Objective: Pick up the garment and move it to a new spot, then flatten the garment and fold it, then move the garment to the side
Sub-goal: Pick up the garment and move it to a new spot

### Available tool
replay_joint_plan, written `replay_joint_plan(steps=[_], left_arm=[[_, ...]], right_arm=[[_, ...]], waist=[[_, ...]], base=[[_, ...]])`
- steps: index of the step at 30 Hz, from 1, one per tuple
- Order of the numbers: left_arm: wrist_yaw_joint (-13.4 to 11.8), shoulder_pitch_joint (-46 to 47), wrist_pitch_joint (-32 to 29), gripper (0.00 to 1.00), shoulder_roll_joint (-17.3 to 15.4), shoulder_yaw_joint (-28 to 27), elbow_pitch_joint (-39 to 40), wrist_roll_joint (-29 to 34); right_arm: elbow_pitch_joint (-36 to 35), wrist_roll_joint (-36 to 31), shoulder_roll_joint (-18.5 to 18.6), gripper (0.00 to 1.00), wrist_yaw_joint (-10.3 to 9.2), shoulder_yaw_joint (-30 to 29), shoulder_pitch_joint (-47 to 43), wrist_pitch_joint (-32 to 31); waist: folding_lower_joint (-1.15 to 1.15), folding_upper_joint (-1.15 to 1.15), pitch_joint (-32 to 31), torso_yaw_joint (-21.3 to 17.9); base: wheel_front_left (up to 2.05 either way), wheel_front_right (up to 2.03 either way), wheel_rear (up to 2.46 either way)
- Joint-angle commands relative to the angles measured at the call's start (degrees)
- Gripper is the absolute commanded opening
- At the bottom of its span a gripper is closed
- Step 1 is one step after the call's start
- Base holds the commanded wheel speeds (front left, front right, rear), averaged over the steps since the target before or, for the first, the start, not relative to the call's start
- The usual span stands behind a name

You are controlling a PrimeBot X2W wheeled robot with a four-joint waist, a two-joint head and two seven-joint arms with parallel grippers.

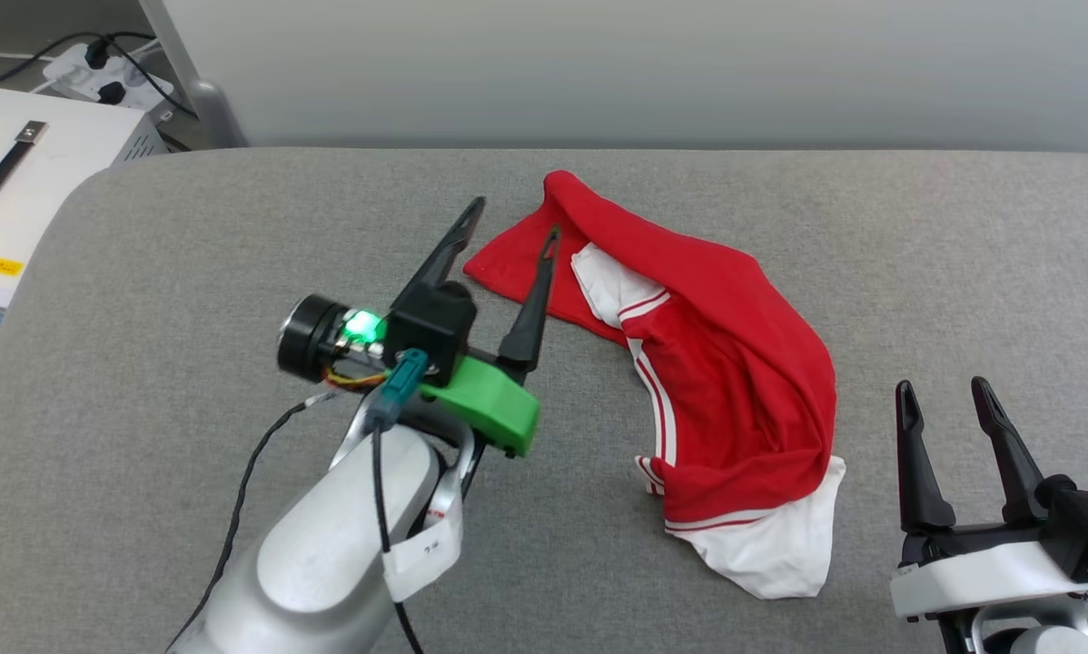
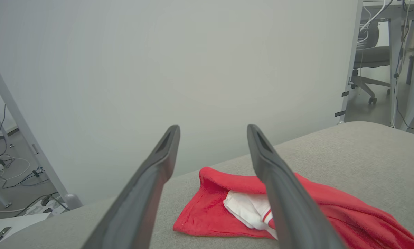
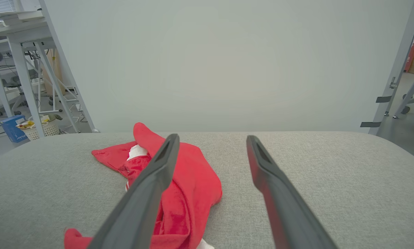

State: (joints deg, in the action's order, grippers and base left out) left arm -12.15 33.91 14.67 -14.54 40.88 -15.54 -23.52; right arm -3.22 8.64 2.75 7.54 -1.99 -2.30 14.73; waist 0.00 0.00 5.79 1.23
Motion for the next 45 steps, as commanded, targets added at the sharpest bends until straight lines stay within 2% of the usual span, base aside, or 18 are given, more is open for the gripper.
replay_joint_plan(steps=[1,9,17,29,33,45], left_arm=[[-0.9,-2.7,0.3,1.00,-0.4,-2.0,1.0,1.0],[-3.0,-16.8,0.3,1.00,-1.3,-15.9,7.0,6.0],[-0.2,-28.2,0.3,1.00,1.8,-25.1,10.0,9.5],[5.4,-35.9,0.3,1.00,8.1,-31.8,8.8,14.5],[6.9,-36.5,0.3,1.00,9.1,-33.1,8.5,15.7],[9.2,-37.5,0.3,1.00,10.6,-36.0,8.0,18.1]], right_arm=[[0.2,-0.4,0.1,1.00,-0.05,-0.2,-0.7,0.3],[0.1,-0.6,0.1,1.00,-0.05,-0.6,-1.6,0.3],[0.3,0.1,0.1,1.00,-0.05,-1.6,-3.2,0.3],[1.5,1.0,0.1,1.00,-0.05,-1.3,-5.9,0.3],[1.7,1.1,0.1,1.00,-0.05,-1.0,-6.5,0.3],[2.4,1.2,0.1,1.00,-0.05,-0.6,-7.1,0.3]], waist=[[0.00,0.00,-1.4,1.2],[0.00,0.00,-3.1,1.6],[0.00,0.00,-4.3,1.8],[0.00,0.00,-6.3,1.8],[0.00,0.00,-6.7,2.0],[0.00,0.00,-7.1,2.4]], base=[[0.00,0.00,0.00],[0.00,0.00,0.00],[0.00,0.00,0.00],[0.00,0.00,0.00],[0.00,0.00,0.00],[0.00,0.00,0.00]])
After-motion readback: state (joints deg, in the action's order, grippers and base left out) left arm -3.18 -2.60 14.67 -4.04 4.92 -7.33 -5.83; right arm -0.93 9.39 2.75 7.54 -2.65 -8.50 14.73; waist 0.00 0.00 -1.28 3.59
